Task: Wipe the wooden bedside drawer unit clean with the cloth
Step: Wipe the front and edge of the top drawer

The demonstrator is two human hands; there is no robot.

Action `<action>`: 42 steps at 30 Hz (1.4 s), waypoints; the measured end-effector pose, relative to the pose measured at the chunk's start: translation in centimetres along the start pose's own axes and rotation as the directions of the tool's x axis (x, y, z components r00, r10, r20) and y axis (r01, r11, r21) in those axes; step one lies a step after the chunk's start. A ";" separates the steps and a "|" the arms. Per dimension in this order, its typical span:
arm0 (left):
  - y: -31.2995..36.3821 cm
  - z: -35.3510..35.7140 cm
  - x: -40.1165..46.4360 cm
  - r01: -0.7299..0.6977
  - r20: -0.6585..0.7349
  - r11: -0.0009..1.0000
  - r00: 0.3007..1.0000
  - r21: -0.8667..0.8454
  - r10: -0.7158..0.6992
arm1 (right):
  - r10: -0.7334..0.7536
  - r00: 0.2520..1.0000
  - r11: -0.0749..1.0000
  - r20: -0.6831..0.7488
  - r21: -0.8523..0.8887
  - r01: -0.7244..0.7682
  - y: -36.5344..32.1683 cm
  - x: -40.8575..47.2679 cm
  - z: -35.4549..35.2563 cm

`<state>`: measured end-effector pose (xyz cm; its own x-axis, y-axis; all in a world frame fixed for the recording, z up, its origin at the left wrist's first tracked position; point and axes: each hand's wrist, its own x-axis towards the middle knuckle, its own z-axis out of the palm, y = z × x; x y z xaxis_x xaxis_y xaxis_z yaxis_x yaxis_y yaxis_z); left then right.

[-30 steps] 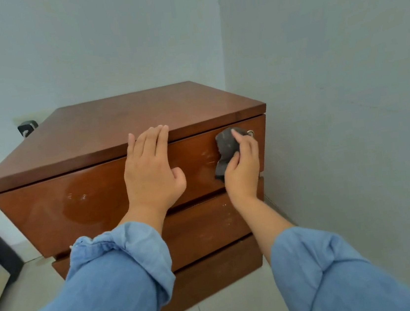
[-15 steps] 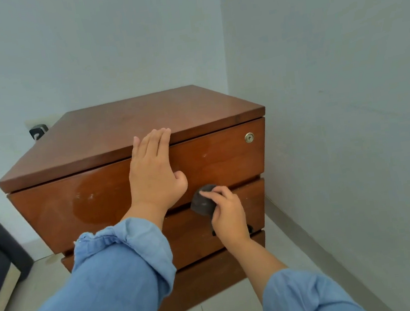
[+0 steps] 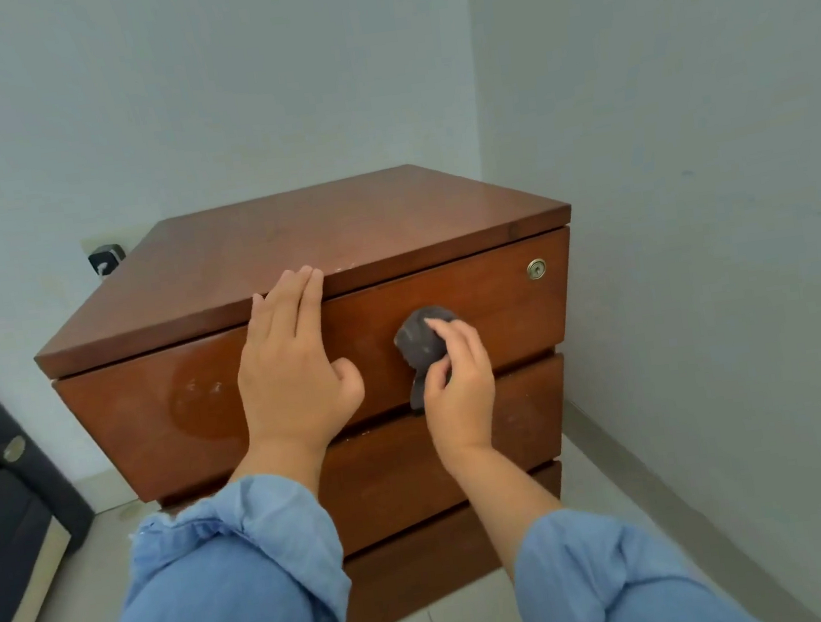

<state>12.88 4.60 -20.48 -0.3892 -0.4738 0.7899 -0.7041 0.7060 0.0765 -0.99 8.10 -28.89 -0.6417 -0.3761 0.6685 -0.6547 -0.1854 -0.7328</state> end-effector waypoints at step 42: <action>-6.7 -7.1 -5.7 0.052 0.242 0.983 0.966 0.177 -0.095 | -0.049 0.898 0.999 0.436 0.031 0.039 -6.3 -5.0 2.5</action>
<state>24.02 6.27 -21.18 -0.4526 -0.6518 0.6085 -0.8175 0.5759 0.0087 7.31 8.89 -27.90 -0.3702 -0.7249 0.5809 -0.6669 -0.2279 -0.7094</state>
